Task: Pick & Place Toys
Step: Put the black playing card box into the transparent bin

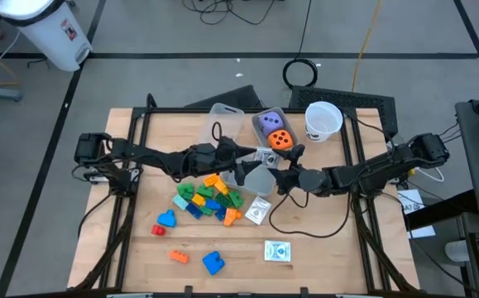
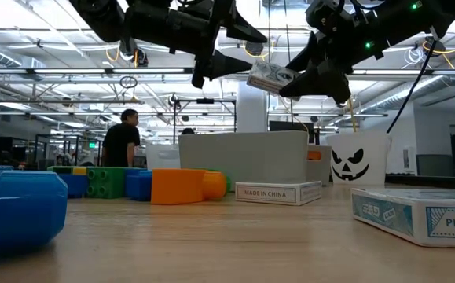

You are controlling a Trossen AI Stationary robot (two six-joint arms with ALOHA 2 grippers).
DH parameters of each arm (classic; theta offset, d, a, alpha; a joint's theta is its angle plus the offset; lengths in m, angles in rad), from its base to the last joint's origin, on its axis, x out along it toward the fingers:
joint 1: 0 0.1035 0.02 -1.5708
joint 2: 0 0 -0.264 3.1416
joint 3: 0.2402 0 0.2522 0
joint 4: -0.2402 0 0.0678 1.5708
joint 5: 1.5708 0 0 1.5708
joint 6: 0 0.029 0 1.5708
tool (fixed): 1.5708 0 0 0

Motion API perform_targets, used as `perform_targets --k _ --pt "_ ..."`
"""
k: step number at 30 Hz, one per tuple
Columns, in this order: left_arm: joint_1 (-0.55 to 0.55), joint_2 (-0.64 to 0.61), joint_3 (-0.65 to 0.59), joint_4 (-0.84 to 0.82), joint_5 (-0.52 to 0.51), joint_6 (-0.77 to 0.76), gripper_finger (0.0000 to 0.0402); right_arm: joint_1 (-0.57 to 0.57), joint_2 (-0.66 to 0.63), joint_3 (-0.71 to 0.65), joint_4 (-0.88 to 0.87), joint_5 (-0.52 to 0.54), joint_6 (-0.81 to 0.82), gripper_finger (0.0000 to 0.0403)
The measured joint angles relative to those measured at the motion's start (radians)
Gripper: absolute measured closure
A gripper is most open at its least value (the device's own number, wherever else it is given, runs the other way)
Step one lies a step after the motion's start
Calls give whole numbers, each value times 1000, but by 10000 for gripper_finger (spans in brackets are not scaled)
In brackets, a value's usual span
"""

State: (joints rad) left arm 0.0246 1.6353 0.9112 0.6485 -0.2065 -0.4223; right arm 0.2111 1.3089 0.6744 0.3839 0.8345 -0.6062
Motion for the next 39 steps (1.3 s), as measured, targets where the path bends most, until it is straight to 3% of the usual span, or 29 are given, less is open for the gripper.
perform_targets --k 13,24,32,35,39 --pt "-1 -45 0 -13 27 39 112 1 0 2 -3 -56 17 125" --pt "1 -48 0 -69 -26 27 112 27 0 0 35 -54 -9 126" --pt "-2 -38 1 -94 76 -52 113 27 0 0 121 -53 -33 125" --pt "-2 -38 2 -101 91 -71 128 27 1 0 121 -52 -42 125" --pt "-2 -37 2 -98 109 -77 189 26 1 -1 121 -52 -38 124"
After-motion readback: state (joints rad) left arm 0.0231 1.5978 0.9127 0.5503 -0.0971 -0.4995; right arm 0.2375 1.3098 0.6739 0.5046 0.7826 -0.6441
